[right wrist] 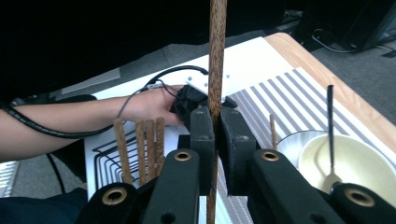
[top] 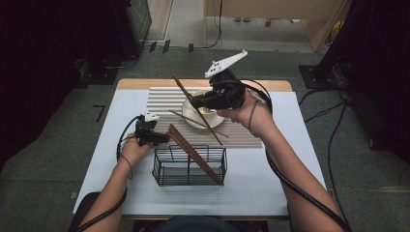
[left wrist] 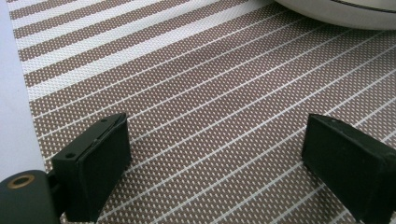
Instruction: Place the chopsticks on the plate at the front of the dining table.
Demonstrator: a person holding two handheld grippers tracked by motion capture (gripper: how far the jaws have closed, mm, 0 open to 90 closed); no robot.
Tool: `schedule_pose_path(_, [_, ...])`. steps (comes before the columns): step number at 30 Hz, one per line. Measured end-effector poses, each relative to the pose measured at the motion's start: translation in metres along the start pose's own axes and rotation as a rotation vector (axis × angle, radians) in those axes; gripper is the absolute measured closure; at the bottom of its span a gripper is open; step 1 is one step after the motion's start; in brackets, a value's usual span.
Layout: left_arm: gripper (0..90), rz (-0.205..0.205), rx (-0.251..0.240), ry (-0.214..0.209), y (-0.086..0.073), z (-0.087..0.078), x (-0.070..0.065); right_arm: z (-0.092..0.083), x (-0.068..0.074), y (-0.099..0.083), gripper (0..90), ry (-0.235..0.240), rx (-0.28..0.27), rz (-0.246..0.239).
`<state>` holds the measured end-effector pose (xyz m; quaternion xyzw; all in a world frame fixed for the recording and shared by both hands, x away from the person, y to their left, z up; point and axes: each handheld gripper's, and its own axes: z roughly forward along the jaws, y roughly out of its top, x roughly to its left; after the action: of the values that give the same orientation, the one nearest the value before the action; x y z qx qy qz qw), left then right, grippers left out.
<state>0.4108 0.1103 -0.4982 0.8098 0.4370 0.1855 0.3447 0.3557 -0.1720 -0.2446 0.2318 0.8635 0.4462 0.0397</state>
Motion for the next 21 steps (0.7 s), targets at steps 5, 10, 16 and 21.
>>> schedule_pose_path(5, [8.3,0.001,0.000,0.000,0.000,0.000,0.000,0.002,-0.005,0.004,85.4,-0.023,0.018,-0.004])
schedule_pose_path(10, [8.3,0.000,0.001,0.000,0.000,0.000,0.000,0.007,-0.011,0.003,85.4,-0.050,0.050,-0.007])
schedule_pose_path(16, [8.0,-0.001,0.003,0.000,0.000,0.000,0.000,0.016,-0.017,0.001,85.4,-0.079,0.093,-0.017])
schedule_pose_path(21, [8.0,0.001,0.002,0.000,0.000,0.000,0.000,0.026,-0.022,-0.002,85.4,-0.094,0.135,-0.010])
